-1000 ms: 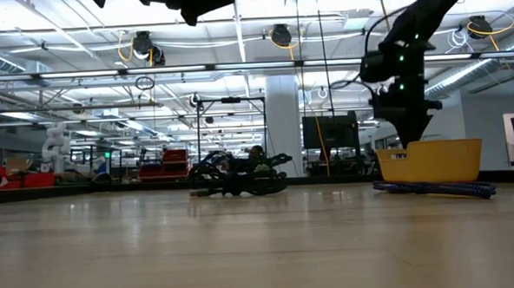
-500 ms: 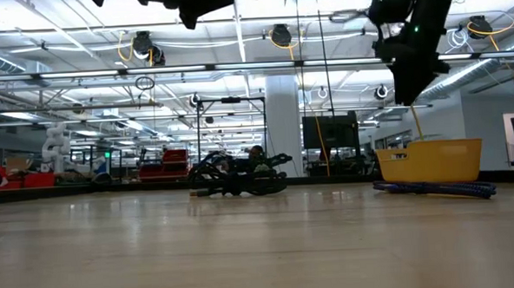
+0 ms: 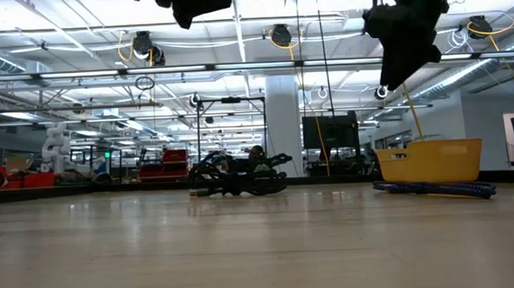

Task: Pick and place USB-C Cables
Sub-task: Put the purple charger cable into the yellow bin

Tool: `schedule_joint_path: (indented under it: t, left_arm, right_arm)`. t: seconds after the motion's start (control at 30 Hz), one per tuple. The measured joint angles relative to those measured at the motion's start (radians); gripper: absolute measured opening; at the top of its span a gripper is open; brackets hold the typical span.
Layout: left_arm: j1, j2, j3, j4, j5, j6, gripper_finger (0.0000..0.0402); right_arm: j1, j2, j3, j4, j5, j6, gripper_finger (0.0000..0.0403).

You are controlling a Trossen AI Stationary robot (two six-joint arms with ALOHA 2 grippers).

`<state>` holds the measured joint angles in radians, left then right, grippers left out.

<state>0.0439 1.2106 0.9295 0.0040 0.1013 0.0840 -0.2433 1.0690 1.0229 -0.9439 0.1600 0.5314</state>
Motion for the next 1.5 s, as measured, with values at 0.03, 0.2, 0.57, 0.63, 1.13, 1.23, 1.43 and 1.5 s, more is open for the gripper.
schedule_joint_path:
  t: [0.03, 0.2, 0.57, 0.63, 1.13, 1.23, 1.43, 1.5]
  left_arm:
    - [-0.006, 0.0, 0.0, -0.008, -0.008, -0.004, 0.0189]
    - [-0.036, 0.0, 0.0, -0.042, -0.033, -0.04, 0.0189]
    - [-0.13, 0.0, 0.0, -0.102, -0.127, -0.09, 0.0189]
    - [-0.142, 0.0, 0.0, -0.112, -0.141, -0.08, 0.0189]
    - [-0.151, 0.0, 0.0, -0.173, -0.158, -0.087, 0.0189]
    - [-0.151, 0.0, 0.0, -0.173, -0.167, -0.084, 0.0189]
    - [-0.15, 0.0, 0.0, -0.173, -0.208, -0.04, 0.0189]
    - [-0.15, 0.0, 0.0, -0.172, -0.209, -0.025, 0.0189]
  right_arm:
    - [0.022, 0.005, 0.0, 0.012, 0.001, 0.003, 0.0139]
    - [0.141, 0.029, 0.0, 0.152, 0.095, -0.04, 0.0139]
    - [0.273, 0.063, 0.002, 0.394, 0.124, -0.124, 0.0139]
    - [0.28, 0.075, 0.025, 0.386, 0.125, -0.13, 0.0139]
    - [0.296, 0.331, 0.209, 0.363, 0.123, -0.427, 0.0139]
    - [0.311, 0.357, 0.213, 0.366, 0.098, -0.48, 0.0139]
    - [0.355, 0.347, 0.214, 0.346, 0.099, -0.451, 0.0134]
    - [0.373, 0.335, 0.214, 0.322, 0.1, -0.4, 0.0127]
